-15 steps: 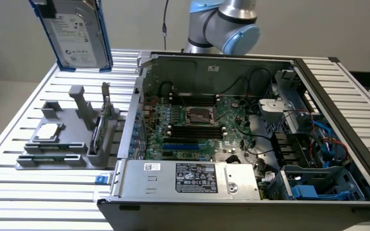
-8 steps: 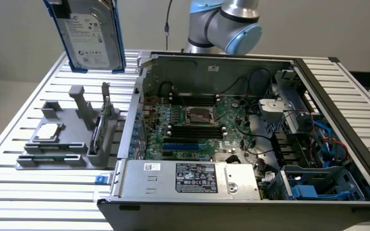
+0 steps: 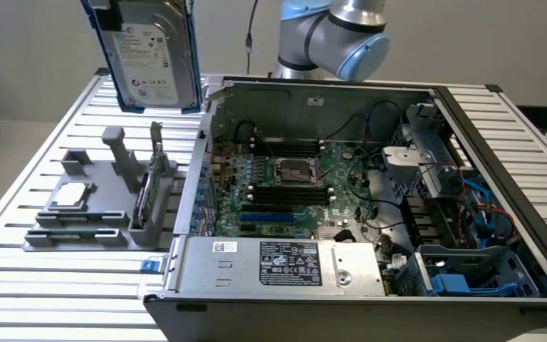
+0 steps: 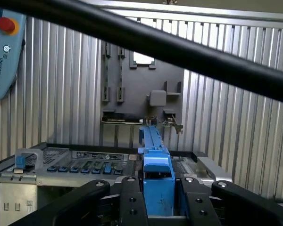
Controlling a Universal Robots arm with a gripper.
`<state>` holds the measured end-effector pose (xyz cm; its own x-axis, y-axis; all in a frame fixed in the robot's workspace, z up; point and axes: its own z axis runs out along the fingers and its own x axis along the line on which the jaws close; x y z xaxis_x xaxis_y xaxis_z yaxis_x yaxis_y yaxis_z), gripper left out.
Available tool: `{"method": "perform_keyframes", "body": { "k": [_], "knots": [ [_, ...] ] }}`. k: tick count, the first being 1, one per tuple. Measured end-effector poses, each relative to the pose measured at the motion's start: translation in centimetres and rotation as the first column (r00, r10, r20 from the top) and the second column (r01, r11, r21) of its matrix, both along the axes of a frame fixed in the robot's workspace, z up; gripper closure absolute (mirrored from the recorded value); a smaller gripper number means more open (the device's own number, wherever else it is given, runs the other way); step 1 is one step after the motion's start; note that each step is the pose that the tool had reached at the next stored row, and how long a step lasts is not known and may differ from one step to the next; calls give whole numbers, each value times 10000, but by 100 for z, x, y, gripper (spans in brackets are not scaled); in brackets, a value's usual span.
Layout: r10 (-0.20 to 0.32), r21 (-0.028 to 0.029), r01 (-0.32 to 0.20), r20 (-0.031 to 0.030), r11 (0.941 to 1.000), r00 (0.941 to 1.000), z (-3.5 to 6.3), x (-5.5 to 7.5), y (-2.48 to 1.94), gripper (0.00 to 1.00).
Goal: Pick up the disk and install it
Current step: 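Pick up the disk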
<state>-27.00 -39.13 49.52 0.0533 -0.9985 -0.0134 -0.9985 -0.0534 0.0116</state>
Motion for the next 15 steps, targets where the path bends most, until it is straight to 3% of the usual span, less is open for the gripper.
{"method": "perform_keyframes", "body": {
  "k": [7, 15],
  "knots": [
    [0, 0, 0, 4, 10000, 10000, 2, 170, -127, 67],
    [1, -1, -1, 3, 10000, 10000, 28, 410, -319, 67]
  ]
}}
